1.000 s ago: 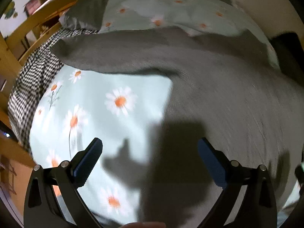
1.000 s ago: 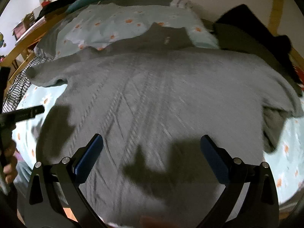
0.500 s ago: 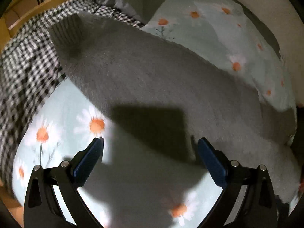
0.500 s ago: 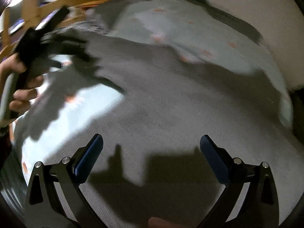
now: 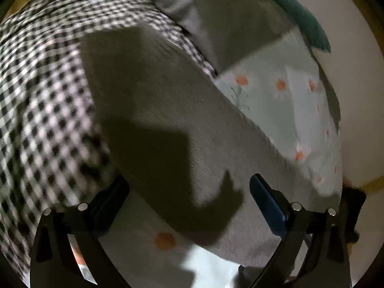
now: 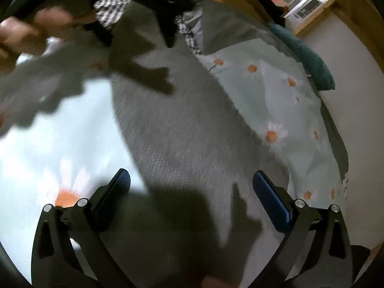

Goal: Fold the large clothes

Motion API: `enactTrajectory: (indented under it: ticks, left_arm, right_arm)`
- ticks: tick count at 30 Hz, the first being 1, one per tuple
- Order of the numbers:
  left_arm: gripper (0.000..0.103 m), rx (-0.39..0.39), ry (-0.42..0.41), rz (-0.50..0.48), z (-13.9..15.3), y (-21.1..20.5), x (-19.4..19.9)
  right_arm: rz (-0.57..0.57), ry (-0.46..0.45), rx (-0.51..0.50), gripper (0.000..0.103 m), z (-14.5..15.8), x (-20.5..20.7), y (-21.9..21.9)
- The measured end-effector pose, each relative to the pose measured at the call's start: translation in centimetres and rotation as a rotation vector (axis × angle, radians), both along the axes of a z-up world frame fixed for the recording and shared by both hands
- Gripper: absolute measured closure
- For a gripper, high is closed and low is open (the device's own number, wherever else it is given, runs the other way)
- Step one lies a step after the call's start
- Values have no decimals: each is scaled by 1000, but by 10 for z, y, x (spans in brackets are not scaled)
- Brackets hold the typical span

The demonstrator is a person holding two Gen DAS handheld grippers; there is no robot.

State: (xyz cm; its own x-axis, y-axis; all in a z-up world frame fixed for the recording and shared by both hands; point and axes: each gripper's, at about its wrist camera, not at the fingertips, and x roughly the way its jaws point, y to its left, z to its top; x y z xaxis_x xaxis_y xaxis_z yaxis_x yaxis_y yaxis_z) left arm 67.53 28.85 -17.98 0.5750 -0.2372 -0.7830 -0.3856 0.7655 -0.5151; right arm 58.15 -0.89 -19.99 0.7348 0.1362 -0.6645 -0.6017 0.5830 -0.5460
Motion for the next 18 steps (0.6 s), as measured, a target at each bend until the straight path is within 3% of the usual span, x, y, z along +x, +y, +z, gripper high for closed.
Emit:
enactTrajectory:
  ticks: [2, 5, 7, 9, 10, 12, 14, 16, 17, 18]
  left_arm:
    - [5, -26, -10, 0, -2, 8, 3]
    - [5, 44, 3, -35, -1, 0, 9]
    - [5, 64, -37, -24, -2, -2, 8]
    - [5, -36, -169, -62, -7, 4, 3]
    - [5, -74, -200, -47, -10, 10, -1]
    - [5, -181, -255, -9, -11, 23, -6]
    - [5, -269, -270, 13, -12, 34, -10]
    - [8, -304, -294, 26, -12, 38, -13]
    - [14, -299, -289, 38, -13, 39, -13]
    - [34, -291, -277, 54, -14, 40, -15]
  right_arm:
    - [-47, 49, 46, 3, -1, 9, -2]
    - [-85, 131, 124, 3, 2, 14, -13]
    - [-68, 163, 151, 16, 2, 14, -16]
    - [-71, 125, 123, 84, 3, 5, -13]
    - [-83, 75, 93, 85, 2, 4, -12]
    - [-58, 93, 135, 88, 5, 1, -15]
    - [-58, 102, 268, 88, 22, -3, -31]
    - [-59, 128, 420, 88, 41, -11, -53]
    - [-59, 133, 459, 88, 48, -15, -60]
    - [-60, 126, 486, 88, 54, -22, -70]
